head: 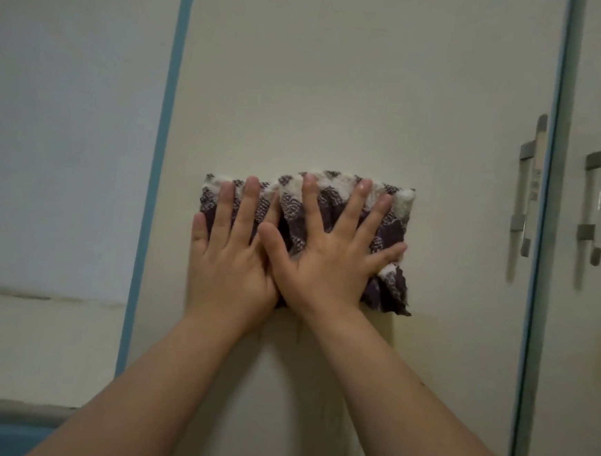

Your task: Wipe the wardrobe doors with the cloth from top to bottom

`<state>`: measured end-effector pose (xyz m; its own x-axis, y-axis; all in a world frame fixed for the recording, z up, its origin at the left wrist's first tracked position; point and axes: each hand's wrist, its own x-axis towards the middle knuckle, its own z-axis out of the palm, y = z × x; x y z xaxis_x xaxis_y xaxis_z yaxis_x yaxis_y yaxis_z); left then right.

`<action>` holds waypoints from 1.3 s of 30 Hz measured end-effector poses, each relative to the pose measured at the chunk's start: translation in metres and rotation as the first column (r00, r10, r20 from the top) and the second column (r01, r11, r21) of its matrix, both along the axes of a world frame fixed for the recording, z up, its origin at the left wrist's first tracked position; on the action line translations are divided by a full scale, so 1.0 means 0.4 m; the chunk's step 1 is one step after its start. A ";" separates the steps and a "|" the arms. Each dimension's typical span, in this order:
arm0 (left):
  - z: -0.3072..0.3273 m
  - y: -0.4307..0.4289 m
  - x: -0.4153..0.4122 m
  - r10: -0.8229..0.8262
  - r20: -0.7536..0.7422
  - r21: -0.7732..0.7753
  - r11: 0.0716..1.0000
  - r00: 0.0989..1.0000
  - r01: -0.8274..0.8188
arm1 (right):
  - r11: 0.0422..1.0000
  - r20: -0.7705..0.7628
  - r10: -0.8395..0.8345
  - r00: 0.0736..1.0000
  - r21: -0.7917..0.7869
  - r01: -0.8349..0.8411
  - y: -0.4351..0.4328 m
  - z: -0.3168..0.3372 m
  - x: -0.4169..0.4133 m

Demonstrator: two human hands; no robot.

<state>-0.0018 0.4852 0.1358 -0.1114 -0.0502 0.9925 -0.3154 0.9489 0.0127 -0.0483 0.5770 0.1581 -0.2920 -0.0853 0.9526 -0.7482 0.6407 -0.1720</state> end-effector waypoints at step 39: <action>-0.421 0.019 0.094 -0.008 0.227 0.443 0.891 0.974 -0.096 | 0.992 -0.002 -0.107 0.994 0.066 0.106 0.144 -0.270 -0.098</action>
<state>0.0358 0.4926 -0.0326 -0.3079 -0.4937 0.8133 -0.4011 0.8425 0.3595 -0.0875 0.6347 0.0499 -0.3044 -0.1164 0.9454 -0.6748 0.7268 -0.1278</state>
